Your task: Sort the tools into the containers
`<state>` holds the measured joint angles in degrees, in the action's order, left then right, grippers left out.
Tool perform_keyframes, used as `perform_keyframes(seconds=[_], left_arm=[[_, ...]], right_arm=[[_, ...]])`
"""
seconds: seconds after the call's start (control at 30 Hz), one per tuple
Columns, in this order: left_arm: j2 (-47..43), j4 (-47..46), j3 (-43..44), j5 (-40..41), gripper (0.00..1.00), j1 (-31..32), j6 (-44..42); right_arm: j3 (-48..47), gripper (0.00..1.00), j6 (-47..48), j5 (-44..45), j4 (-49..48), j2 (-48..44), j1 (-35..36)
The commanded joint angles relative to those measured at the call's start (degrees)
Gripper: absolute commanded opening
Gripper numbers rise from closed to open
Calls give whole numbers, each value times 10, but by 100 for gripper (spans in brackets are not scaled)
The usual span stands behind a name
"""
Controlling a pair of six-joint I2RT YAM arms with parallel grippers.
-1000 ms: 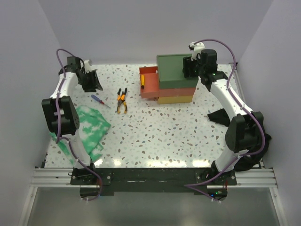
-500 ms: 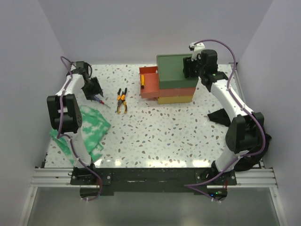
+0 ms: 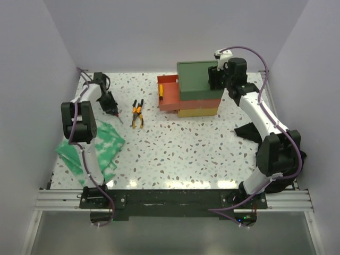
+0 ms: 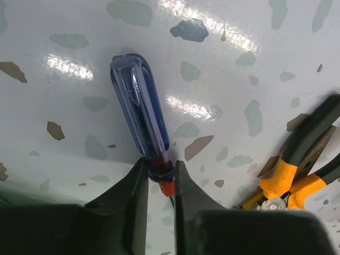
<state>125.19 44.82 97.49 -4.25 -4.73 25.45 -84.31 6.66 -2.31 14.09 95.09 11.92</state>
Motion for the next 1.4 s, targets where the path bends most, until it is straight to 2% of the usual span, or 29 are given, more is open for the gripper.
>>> perform_keyframes(seconds=[0.0,0.03,0.13,0.3,0.33,0.5,0.63,0.83,0.93,1.0,1.1,1.17,1.23,1.3,1.37], left_arm=[[7,9,-47,-22,5,6,-8],[5,5,-57,-38,0,6,-12],[-10,-12,-79,-87,0,8,-30],[-40,-51,-10,-202,0,9,-60],[-44,-77,3,-238,0,12,-70],[-58,-171,81,-319,0,39,-69],[-64,-272,108,-416,0,88,-52],[-46,-382,110,-464,0,133,58],[-30,-402,121,-470,0,150,69],[-21,-383,134,-456,0,160,67],[39,-312,202,-461,0,165,54],[40,-303,200,-451,0,169,36],[46,-279,205,-447,18,173,14],[45,-265,208,-445,30,175,2],[45,-253,219,-432,35,174,-7]], right_arm=[[27,63,26,22,81,2,-2],[29,63,26,22,80,1,-3],[32,63,26,22,78,0,-3],[31,63,25,21,78,1,-3],[32,63,26,22,79,1,-3],[34,63,26,20,78,-3,-3],[34,63,26,20,78,-5,-3],[28,63,24,20,78,-5,-3],[28,63,24,20,81,-6,-2],[28,63,23,20,81,-6,-3],[32,63,23,20,82,-8,-3],[34,63,23,20,82,-10,-3],[35,63,24,20,83,-11,-3],[35,63,25,21,82,-10,-3],[34,63,25,20,83,-10,-3]])
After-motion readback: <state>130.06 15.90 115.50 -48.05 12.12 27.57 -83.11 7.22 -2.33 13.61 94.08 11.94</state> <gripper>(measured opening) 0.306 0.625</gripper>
